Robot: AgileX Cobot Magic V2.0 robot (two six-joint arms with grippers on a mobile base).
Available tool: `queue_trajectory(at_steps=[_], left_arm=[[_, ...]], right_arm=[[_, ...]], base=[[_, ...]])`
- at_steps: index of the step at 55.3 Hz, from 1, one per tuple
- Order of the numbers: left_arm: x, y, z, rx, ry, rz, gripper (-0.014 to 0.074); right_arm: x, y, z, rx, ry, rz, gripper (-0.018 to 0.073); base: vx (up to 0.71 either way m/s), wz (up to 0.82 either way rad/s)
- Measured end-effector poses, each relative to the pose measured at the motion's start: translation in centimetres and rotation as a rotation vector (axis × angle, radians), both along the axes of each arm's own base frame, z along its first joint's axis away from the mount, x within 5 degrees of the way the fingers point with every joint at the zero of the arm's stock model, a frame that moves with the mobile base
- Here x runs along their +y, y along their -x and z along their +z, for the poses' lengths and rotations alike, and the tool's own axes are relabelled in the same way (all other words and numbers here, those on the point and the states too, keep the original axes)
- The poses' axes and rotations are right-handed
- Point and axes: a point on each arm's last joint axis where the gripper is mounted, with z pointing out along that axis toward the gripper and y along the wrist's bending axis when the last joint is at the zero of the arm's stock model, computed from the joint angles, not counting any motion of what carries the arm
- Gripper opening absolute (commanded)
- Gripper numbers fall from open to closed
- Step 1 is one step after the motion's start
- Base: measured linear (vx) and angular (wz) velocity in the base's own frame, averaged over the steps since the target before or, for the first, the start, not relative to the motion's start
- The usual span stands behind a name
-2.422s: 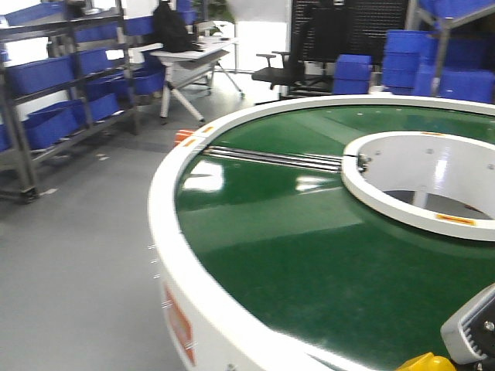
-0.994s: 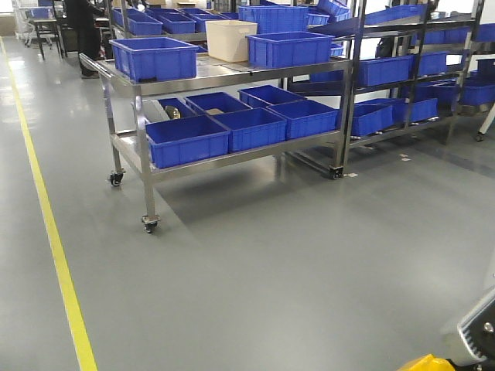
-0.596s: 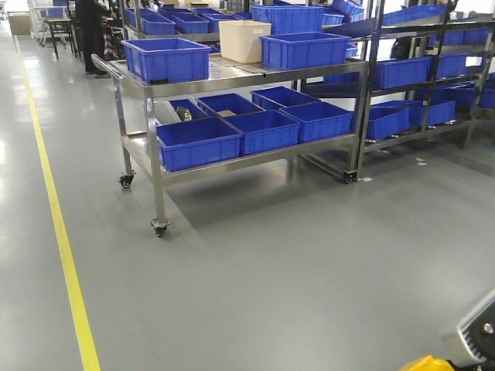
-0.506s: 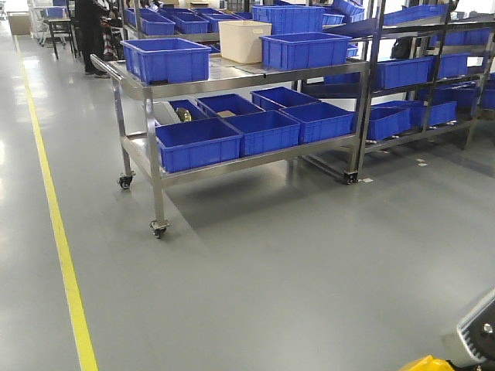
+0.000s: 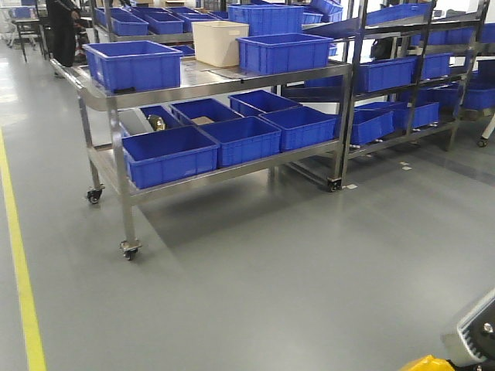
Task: Pick red and yellow blocks into blue bin
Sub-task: 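Turn the base away from the table holding both blocks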
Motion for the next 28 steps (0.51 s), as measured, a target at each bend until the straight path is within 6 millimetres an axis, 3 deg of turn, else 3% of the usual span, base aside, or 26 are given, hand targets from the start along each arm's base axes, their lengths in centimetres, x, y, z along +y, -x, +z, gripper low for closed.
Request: queue_trajectory(at_steps=[28], left_arm=[[0.0, 0.0, 0.0, 0.0, 0.0, 0.0, 0.0282]], right_arm=[[0.0, 0.0, 0.0, 0.0, 0.0, 0.0, 0.0265]], base=[[0.4, -0.14]])
